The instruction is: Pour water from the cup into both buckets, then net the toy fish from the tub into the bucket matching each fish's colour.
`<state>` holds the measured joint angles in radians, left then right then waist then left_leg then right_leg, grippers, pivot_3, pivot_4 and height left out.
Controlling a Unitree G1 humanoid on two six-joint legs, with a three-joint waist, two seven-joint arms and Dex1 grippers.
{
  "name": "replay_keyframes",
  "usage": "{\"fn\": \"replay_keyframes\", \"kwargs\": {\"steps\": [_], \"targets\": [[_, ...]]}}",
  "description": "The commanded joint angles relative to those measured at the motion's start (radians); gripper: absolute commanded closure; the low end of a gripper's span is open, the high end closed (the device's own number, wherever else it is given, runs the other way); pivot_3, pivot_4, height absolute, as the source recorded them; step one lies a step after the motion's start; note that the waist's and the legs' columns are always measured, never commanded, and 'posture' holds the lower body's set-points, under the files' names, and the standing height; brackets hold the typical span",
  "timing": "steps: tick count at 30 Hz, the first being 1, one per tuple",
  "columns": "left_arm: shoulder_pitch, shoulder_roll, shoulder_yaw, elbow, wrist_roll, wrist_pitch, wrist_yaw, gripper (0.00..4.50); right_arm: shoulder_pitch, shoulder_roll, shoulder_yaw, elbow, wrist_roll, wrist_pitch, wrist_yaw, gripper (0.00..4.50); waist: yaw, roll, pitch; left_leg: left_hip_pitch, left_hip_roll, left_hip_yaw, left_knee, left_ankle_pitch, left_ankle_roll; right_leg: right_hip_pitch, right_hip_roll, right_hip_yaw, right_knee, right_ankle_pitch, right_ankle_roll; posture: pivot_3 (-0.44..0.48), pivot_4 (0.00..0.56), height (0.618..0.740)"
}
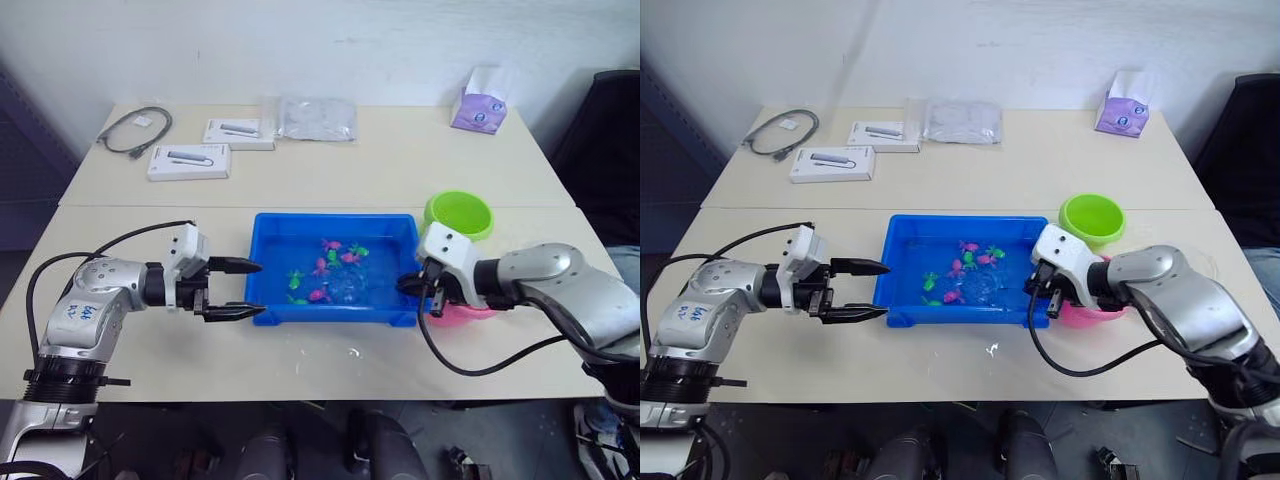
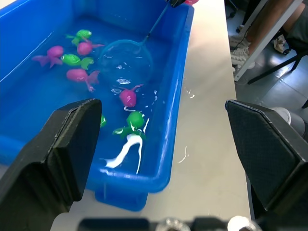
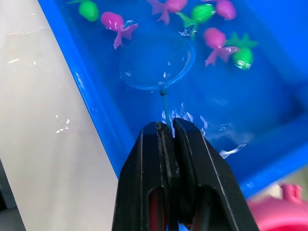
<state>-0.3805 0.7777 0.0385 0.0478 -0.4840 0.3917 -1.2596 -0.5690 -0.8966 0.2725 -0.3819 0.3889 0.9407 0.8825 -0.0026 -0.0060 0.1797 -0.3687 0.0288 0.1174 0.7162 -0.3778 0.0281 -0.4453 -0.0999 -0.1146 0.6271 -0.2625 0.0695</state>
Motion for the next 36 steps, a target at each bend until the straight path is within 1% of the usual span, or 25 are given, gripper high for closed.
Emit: {"fn": "replay_keyframes", "kwargs": {"steps": [1,5,9,12,13,16,28,36], "targets": [[0.012,0.031,0.04,-0.021,-0.006,-0.014,-0.01,0.08,-0.035,0.026,0.016,0.004,-0.017,-0.008,0.009,4.5,0.0,0.0,0.0,0.0,0.0,0.0,0.0,0.0,0.0,0.0,0.0,0.0,0.0,0.0,0.0,0.0,0.15,0.74],[0.028,0.046,0.048,-0.024,-0.007,-0.016,-0.014,0.08,-0.053,0.072,0.019,0.02,-0.014,0.001,0.002,4.5,0.0,0.0,0.0,0.0,0.0,0.0,0.0,0.0,0.0,0.0,0.0,0.0,0.0,0.0,0.0,0.0,0.15,0.74],[0.039,0.052,0.054,-0.031,-0.007,-0.015,-0.017,0.08,-0.05,0.086,0.023,0.028,-0.019,-0.002,0.008,4.5,0.0,0.0,0.0,0.0,0.0,0.0,0.0,0.0,0.0,0.0,0.0,-0.001,0.0,0.0,0.0,0.0,0.15,0.74],[0.049,0.058,0.057,-0.036,-0.007,-0.016,-0.018,0.08,-0.053,0.067,0.061,0.034,-0.103,-0.09,-0.005,4.5,0.0,0.0,0.0,0.0,0.0,0.0,0.0,0.0,0.0,0.0,0.0,-0.001,0.0,0.0,0.0,0.0,0.15,0.74],[0.051,0.061,0.059,-0.035,-0.007,-0.017,-0.02,0.08,-0.066,0.045,0.094,0.039,-0.154,-0.122,0.002,4.5,-0.001,0.0,0.0,0.0,0.0,0.0,0.0,0.0,0.0,0.0,0.0,-0.001,0.0,0.0,0.0,0.0,0.15,0.74],[0.058,0.07,0.064,-0.03,-0.007,-0.024,-0.022,0.08,-0.083,0.033,0.125,0.049,-0.203,-0.137,0.016,4.5,-0.002,0.0,0.0,0.0,0.0,0.0,-0.001,0.0,0.0,-0.001,0.0,0.0,0.0,0.0,0.0,0.0,0.15,0.74],[0.059,0.087,0.068,-0.012,-0.004,-0.028,-0.025,0.08,-0.118,0.197,0.155,0.043,-0.187,-0.089,0.038,4.5,-0.002,0.0,0.0,0.0,0.0,0.0,0.0,0.0,0.0,-0.001,0.001,-0.001,0.0,0.0,0.0,0.0,0.15,0.74],[0.067,0.098,0.078,0.005,0.001,-0.033,-0.023,0.08,-0.124,0.25,0.156,0.041,-0.181,-0.049,0.031,4.5,-0.002,0.0,0.0,-0.001,0.0,0.0,0.0,0.0,0.0,-0.001,0.001,-0.001,0.0,0.0,0.0,0.0,0.15,0.74]]}}
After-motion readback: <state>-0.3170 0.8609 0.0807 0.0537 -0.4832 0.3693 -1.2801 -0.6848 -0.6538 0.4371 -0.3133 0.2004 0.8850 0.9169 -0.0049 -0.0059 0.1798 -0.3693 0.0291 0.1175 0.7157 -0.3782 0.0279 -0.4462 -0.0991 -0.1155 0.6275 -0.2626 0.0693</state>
